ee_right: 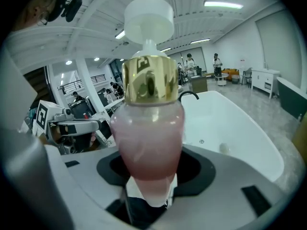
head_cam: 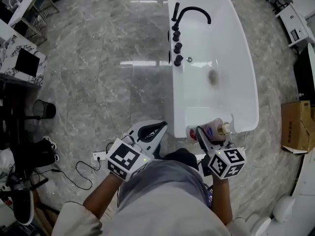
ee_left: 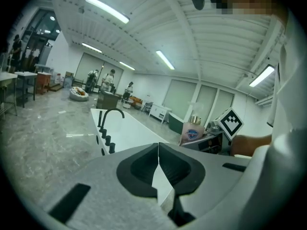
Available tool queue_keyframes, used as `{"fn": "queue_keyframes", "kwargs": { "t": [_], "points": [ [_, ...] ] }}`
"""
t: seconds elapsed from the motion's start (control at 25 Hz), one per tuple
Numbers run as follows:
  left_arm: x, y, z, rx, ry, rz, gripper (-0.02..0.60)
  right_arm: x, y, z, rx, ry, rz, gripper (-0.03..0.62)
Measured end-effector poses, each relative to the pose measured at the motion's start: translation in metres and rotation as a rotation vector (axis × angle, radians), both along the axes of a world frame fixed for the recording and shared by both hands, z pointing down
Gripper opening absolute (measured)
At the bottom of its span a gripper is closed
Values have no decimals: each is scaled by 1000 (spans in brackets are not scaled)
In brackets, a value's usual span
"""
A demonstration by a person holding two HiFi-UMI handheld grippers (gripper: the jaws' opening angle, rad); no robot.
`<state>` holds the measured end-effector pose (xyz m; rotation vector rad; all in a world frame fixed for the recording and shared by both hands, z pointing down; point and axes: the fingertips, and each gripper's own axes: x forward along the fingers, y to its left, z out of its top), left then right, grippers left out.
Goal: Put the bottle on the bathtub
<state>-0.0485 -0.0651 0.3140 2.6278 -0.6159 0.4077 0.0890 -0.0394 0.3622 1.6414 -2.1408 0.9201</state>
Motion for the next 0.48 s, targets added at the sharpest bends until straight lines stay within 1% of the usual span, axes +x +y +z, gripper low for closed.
{"fn": "queue_keyframes", "kwargs": {
  "t": [0.12,0.24,0.4,0.48],
  "points": [
    [-3,-7,7,-16,-4,26,11,-3,-11,3,-4,-3,13,212],
    [-3,-10,11,-30,1,31,9,-3,-18,5,-13,-13,17,212],
    [2,-9,8,-67,53,30,9,0,-29,18,-26,-17,6,212],
    [5,-9,12,-79,55,23,11,1,-34,25,-30,-29,-7,212]
  ]
}}
